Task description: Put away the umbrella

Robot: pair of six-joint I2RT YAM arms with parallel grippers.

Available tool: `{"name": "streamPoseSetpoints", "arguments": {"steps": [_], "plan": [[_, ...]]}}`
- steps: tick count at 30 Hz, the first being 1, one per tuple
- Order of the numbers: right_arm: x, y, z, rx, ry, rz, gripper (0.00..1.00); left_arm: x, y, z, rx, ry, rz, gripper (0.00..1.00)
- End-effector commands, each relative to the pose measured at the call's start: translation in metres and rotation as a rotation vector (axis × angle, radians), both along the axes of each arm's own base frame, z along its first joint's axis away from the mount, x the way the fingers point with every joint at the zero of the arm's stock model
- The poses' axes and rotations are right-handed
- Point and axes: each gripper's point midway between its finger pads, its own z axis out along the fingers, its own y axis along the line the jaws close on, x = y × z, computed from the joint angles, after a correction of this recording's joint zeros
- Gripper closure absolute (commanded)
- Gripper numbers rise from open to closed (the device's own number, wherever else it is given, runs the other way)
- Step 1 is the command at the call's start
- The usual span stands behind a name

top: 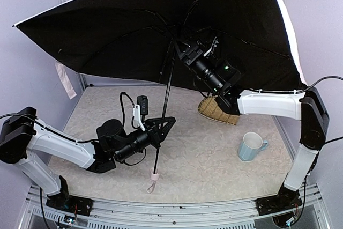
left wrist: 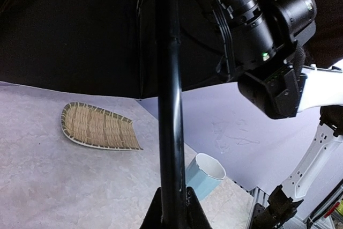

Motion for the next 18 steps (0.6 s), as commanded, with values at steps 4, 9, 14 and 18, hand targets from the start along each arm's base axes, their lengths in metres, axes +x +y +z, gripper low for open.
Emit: {"name": "streamPoseSetpoints", "arguments": {"steps": [4, 9, 14, 18], "plan": [[-0.014, -0.025, 0.031, -0.36, -0.158, -0.55, 0.38, 0.018, 0.014, 0.037, -0.017, -0.058, 0.179, 1.0], [-0.016, -0.024, 0.031, -0.471, -0.184, -0.694, 0.4, 0.024, 0.016, 0.039, 0.008, -0.089, 0.248, 1.0], [-0.016, -0.014, 0.033, -0.491, -0.209, -0.706, 0.35, 0.029, 0.015, 0.035, 0.031, -0.104, 0.28, 1.0], [-0.019, 0.004, 0.027, -0.528, -0.231, -0.678, 0.29, 0.031, 0.017, 0.036, 0.041, -0.114, 0.304, 1.0]]}}
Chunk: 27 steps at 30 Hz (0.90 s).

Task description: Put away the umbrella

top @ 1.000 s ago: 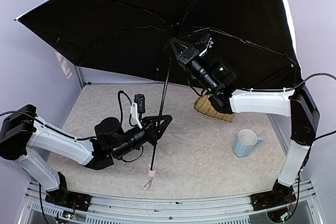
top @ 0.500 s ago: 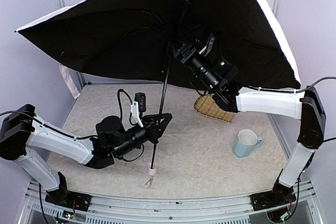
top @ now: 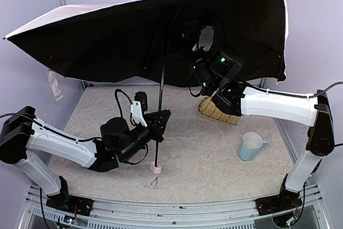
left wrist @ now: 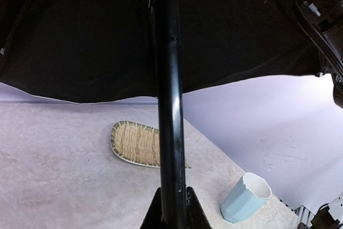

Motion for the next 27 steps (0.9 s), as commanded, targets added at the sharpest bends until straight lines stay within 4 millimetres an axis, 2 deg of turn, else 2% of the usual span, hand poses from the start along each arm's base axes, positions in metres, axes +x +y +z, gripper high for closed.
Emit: {"name": "streamPoseSetpoints", "arguments": {"steps": [1, 5, 11, 13, 18, 21, 27], "plan": [[-0.001, 0.018, -0.007, -0.08, -0.001, -0.017, 0.26, 0.005, 0.003, 0.031, -0.036, -0.082, 0.059, 1.0], [-0.002, 0.029, -0.016, -0.091, 0.037, 0.047, 0.21, 0.007, 0.003, 0.031, -0.01, -0.096, 0.073, 1.0], [0.004, 0.04, -0.033, -0.134, 0.096, 0.066, 0.23, 0.008, 0.003, 0.034, -0.003, -0.106, 0.078, 1.0], [0.005, 0.039, -0.029, -0.132, 0.083, 0.057, 0.27, 0.007, 0.003, 0.034, 0.003, -0.109, 0.079, 1.0], [0.01, 0.033, -0.01, -0.083, 0.057, 0.048, 0.44, 0.006, 0.003, 0.03, 0.004, -0.108, 0.077, 1.0], [0.013, 0.036, -0.001, -0.074, 0.037, 0.048, 0.52, 0.005, 0.002, 0.03, 0.003, -0.109, 0.075, 1.0], [0.022, 0.037, -0.006, -0.081, 0.055, 0.043, 0.6, 0.004, 0.004, 0.032, 0.007, -0.116, 0.084, 1.0]]}}
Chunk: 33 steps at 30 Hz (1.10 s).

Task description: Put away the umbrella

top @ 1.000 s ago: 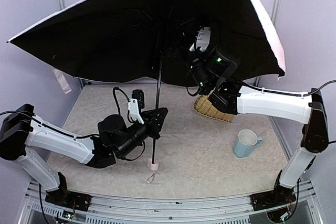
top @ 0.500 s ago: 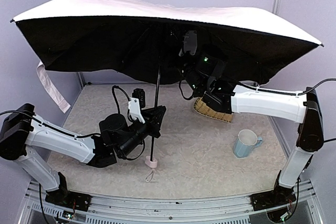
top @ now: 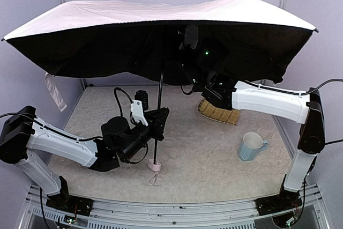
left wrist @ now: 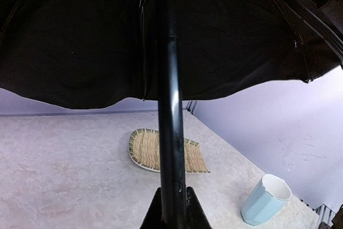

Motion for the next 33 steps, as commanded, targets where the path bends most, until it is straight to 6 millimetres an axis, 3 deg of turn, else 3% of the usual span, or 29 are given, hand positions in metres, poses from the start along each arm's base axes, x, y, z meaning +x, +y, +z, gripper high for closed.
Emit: {"name": "streamPoseSetpoints", "arguments": {"steps": [1, 5, 10, 14, 18, 20, 25, 29, 33], "plan": [[0.008, 0.0, -0.002, 0.002, 0.007, -0.003, 0.59, -0.004, 0.0, 0.031, -0.063, -0.065, 0.008, 1.0], [0.01, 0.003, -0.009, -0.021, 0.029, 0.001, 0.49, -0.003, -0.001, 0.032, -0.053, -0.075, 0.013, 1.0], [0.014, 0.001, -0.012, -0.041, 0.036, -0.032, 0.48, -0.002, 0.0, 0.032, -0.048, -0.08, 0.025, 1.0], [0.013, -0.006, -0.004, -0.038, 0.013, -0.06, 0.64, -0.002, 0.0, 0.03, -0.037, -0.08, 0.026, 1.0], [0.012, -0.009, 0.002, -0.03, 0.004, -0.051, 0.89, -0.002, 0.002, 0.028, -0.027, -0.083, 0.03, 1.0], [0.012, -0.007, -0.002, -0.032, 0.019, -0.007, 0.94, -0.003, 0.004, 0.031, -0.024, -0.1, 0.034, 1.0], [-0.019, 0.023, -0.015, -0.109, -0.009, 0.3, 0.94, -0.006, 0.006, 0.048, -0.039, -0.173, -0.042, 1.0], [-0.054, 0.046, -0.04, -0.195, -0.028, 0.529, 0.91, -0.005, 0.011, 0.062, -0.081, -0.216, -0.114, 1.0], [-0.063, 0.053, -0.073, -0.257, 0.012, 0.561, 0.88, -0.004, 0.012, 0.082, -0.071, -0.288, -0.117, 1.0]]}}
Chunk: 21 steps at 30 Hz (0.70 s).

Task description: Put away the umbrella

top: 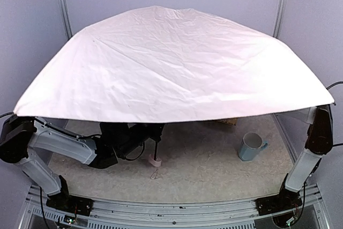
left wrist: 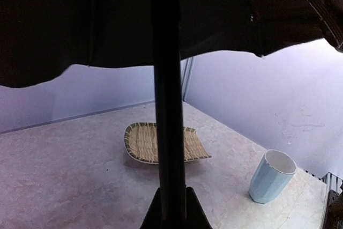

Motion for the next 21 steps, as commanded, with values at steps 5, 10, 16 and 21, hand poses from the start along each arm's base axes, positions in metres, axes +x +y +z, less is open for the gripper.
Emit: {"name": "streamPoseSetpoints", "arguments": {"steps": [5, 10, 16, 21], "plan": [[-0.031, 0.028, -0.078, -0.271, -0.004, 0.16, 0.86, -0.011, 0.008, 0.094, -0.13, -0.263, -0.065, 1.0], [-0.021, 0.005, -0.055, -0.203, -0.038, 0.083, 0.96, 0.0, 0.003, 0.055, -0.004, -0.203, -0.106, 0.95], [-0.011, -0.034, 0.006, 0.059, -0.179, -0.043, 1.0, -0.009, 0.014, 0.046, 0.062, -0.228, -0.12, 0.77], [-0.001, -0.057, 0.055, 0.187, -0.296, -0.125, 1.0, -0.005, 0.019, 0.021, 0.225, -0.181, -0.092, 0.66]]}}
